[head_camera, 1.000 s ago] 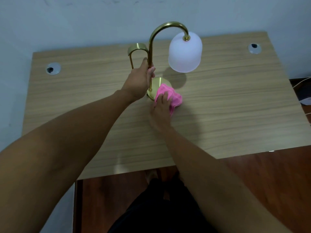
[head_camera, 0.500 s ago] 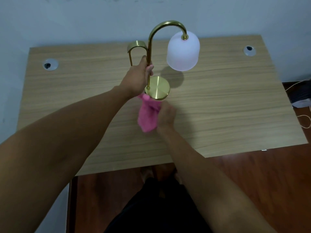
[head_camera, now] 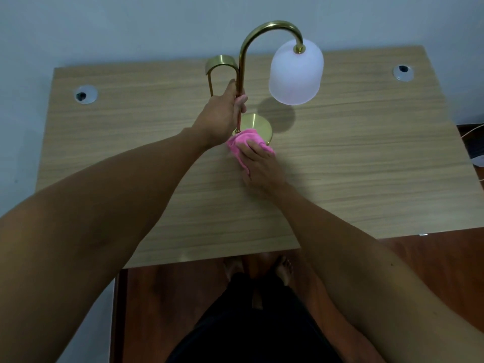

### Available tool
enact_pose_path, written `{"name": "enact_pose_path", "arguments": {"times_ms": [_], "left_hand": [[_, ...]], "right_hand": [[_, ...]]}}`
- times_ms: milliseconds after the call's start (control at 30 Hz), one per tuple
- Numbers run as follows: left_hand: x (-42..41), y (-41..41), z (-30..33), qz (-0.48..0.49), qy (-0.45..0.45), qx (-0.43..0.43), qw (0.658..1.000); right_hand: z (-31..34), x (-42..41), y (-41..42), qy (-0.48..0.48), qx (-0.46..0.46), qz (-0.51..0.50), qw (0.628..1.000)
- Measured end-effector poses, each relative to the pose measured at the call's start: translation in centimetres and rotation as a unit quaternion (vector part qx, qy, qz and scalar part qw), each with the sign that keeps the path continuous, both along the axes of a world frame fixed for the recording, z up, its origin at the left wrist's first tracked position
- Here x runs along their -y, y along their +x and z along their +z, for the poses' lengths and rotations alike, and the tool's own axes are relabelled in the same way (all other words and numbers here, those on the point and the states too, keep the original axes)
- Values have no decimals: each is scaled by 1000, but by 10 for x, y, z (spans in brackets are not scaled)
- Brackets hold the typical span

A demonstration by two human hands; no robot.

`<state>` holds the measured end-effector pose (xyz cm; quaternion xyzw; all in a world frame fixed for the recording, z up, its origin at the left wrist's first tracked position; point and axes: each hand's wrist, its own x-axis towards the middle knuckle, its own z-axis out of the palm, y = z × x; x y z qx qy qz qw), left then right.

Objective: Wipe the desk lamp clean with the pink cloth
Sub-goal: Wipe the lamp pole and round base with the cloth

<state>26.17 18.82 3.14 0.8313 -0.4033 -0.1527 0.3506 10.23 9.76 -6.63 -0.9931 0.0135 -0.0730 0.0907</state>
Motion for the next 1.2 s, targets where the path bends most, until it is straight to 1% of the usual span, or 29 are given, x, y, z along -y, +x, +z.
{"name": "enact_pose_path", "arguments": {"times_ms": [100, 167, 233, 267, 300, 333, 367, 400, 433, 467, 500, 533, 600, 667, 767, 833, 900, 933, 967, 1033, 1067, 1100, 1133, 1167, 1200], "left_hand": [[-1, 1, 0, -5, -7, -1, 1000], [-2, 2, 0, -7, -9, 9, 1000], [-3, 1, 0, -3, -9, 11, 1000], [-3, 1, 0, -2, -9, 11, 1000], [-2, 1, -1, -1, -7, 11, 1000], [-2, 1, -1, -2, -5, 12, 1000], [-2, 1, -1, -3, -5, 14, 1000], [-2, 1, -1, -4, -6, 16, 1000], [-2, 1, -2, -5, -7, 19, 1000], [-2, 2, -2, -5, -8, 20, 1000], [-2, 2, -2, -5, -8, 21, 1000], [-2, 1, -2, -5, -8, 21, 1000], [-2, 1, -2, -5, -9, 19, 1000], [-1, 1, -3, -5, -10, 16, 1000], [-1, 1, -4, -2, -8, 18, 1000], [0, 1, -4, 0, -8, 22, 1000], [0, 2, -4, 0, -8, 25, 1000], [0, 2, -4, 0, -7, 23, 1000], [-1, 2, -3, 0, -7, 20, 1000], [-1, 1, -1, -4, -9, 9, 1000], [-1, 0, 0, -4, -6, -1, 1000], [-2, 0, 1, -3, 1, -14, 1000], [-3, 0, 2, -3, 12, -28, 1000], [-4, 0, 3, -7, 26, -40, 999], [-7, 1, 5, -15, 43, -48, 998]], "right_hand": [[3, 10, -11, -22, 0, 35, 999], [3, 20, -21, -37, 15, 51, 998], [8, 29, -26, -3, 41, 3, 999], [13, 34, -26, 60, 66, -49, 995], [17, 41, -24, 122, 120, -99, 980], [24, 47, -21, 191, 165, -159, 955], [29, 51, -18, 237, 186, -199, 932], [32, 53, -15, 293, 185, -239, 907], [35, 53, -10, 348, 174, -295, 873], [39, 51, -6, 402, 163, -350, 830], [41, 48, 0, 439, 153, -393, 794], [43, 44, 6, 460, 137, -416, 772], [44, 36, 16, 491, 101, -424, 754], [42, 18, 21, 529, 86, -422, 732], [32, -17, 23, 552, 57, -419, 719], [31, -42, 28, 573, 67, -442, 687], [33, -67, 37, 563, 95, -476, 669], [35, -80, 43, 560, 91, -489, 662], [38, -91, 50, 571, 69, -489, 655], [43, -105, 61, 628, -23, -438, 643], [48, -107, 64, 667, -63, -400, 625], [52, -105, 65, 711, -89, -367, 594], [56, -101, 63, 762, -99, -338, 543], [60, -93, 58, 810, -102, -314, 484], [61, -83, 51, 838, -110, -297, 444]]}}
